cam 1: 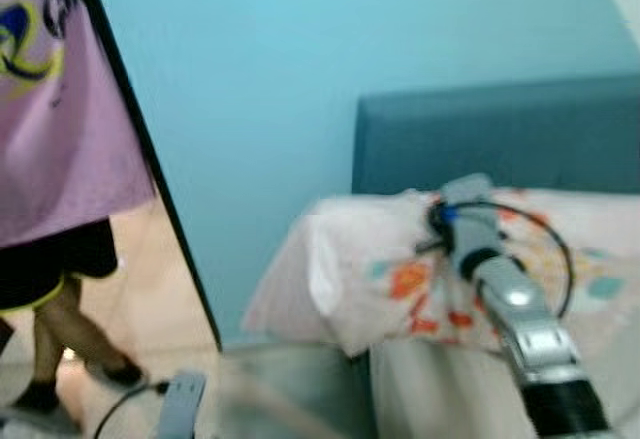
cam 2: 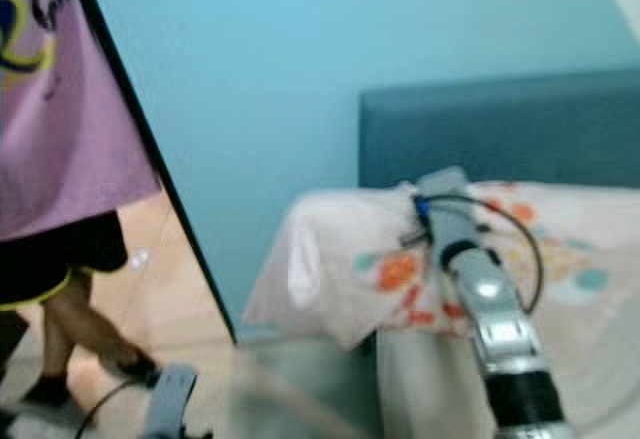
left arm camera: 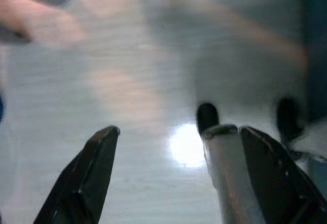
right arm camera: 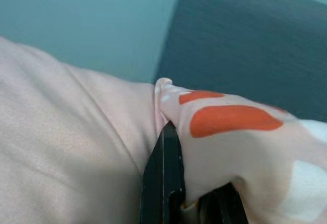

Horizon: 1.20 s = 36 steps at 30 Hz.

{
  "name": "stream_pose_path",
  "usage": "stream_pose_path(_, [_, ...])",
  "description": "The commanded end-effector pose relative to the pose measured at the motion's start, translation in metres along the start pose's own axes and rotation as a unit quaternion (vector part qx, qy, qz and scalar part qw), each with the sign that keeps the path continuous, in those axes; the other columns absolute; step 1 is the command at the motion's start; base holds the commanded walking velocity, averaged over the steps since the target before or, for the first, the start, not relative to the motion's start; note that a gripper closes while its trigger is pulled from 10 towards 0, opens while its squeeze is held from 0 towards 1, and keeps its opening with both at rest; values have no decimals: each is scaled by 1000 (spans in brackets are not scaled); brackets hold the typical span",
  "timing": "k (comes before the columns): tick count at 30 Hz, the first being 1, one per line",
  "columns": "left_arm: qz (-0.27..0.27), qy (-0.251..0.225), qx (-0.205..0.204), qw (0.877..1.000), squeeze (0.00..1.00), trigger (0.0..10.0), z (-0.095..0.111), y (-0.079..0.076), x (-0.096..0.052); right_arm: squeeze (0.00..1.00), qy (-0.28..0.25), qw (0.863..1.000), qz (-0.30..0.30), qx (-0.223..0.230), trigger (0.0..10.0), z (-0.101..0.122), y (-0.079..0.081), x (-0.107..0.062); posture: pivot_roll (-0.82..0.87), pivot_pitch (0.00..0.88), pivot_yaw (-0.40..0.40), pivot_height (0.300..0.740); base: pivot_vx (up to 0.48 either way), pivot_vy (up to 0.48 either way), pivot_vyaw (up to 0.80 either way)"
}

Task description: Clean up the room

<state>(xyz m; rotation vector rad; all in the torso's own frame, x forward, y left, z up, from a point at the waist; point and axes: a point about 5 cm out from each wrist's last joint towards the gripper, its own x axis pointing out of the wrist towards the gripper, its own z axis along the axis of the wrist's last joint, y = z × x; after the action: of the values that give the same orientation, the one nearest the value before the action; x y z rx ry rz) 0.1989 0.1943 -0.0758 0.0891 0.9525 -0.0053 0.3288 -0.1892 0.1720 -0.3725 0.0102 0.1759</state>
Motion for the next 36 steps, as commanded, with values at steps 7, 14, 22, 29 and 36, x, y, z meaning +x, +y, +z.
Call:
stream_pose_path(7, [10, -1, -5, 1000, 0, 10000, 1, 6, 0, 0, -24, 999, -8, -31, 10000, 10, -4, -2, -96, 0, 47, 740, 0, 0, 0])
stream_pose_path(14, [8, -1, -1, 1000, 0, 10000, 0, 6, 0, 0, -12, 999, -14, -28, 10000, 6, -4, -2, -96, 0, 45, 740, 37, 0, 0])
stream_pose_path(22, [2, -2, 9, 1000, 0, 10000, 1, 4, 0, 0, -11, 999, -32, -32, 10000, 7, -8, -2, -98, 0, 47, 740, 370, 0, 0])
stream_pose_path(29, [-2, -4, 11, 1000, 0, 10000, 2, 3, 0, 0, 1, 996, -80, -27, 10000, 5, -23, -3, -97, 0, 49, 740, 446, 0, -319])
stream_pose_path(36, [-2, -4, 13, 1000, 0, 10000, 1, 5, 0, 0, 3, 990, -137, -45, 10000, 6, -46, -8, -95, 0, 53, 740, 425, 0, -744])
